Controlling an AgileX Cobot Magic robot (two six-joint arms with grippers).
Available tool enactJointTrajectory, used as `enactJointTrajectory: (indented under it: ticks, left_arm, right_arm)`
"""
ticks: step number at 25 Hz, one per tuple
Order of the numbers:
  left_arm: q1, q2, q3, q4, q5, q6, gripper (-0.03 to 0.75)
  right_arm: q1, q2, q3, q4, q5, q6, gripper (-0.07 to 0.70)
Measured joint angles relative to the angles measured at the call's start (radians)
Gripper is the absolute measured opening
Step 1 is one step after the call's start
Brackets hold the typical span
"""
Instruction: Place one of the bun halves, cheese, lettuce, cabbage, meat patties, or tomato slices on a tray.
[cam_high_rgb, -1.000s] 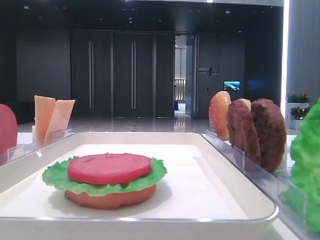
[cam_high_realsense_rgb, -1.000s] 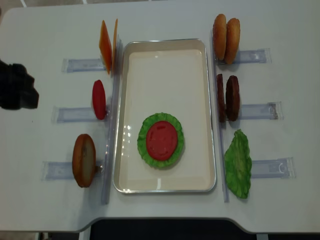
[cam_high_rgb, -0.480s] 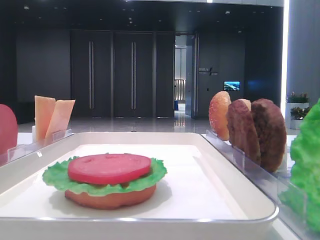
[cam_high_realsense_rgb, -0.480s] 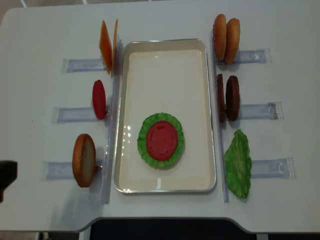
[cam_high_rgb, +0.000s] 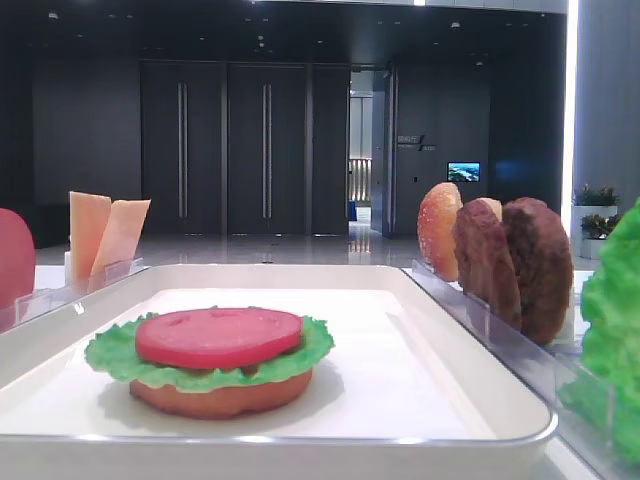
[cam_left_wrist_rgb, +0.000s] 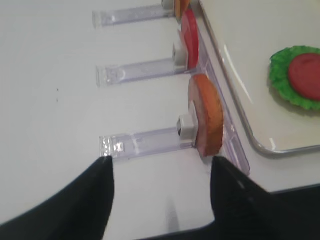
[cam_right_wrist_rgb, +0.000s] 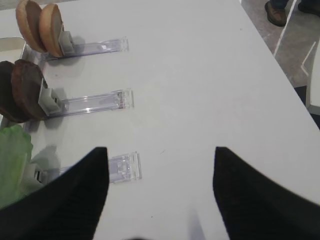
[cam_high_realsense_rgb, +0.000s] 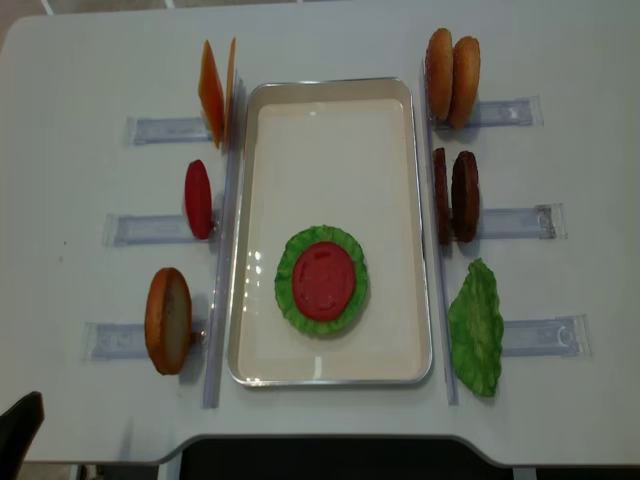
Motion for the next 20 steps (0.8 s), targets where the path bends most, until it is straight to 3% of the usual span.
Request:
enactJointTrajectory:
  ticks: [9,14,20]
  left_arm:
    - [0.0,-0.067,0.008,-0.014,-0.025,0.017,0.478]
    - [0.0,-0.067,0.009,-0.014,-0.026,0.0,0.651]
    - [0.0,-0.067,0.009,-0.007,-0.027,-0.019,0.69]
  right_arm:
    - [0.0,0.0,0.0,0.0,0.0,0.0,0.433]
    - [0.0,0.0,0.0,0.0,0.0,0.0,0.433]
    - [0.0,0.0,0.0,0.0,0.0,0.0,0.433]
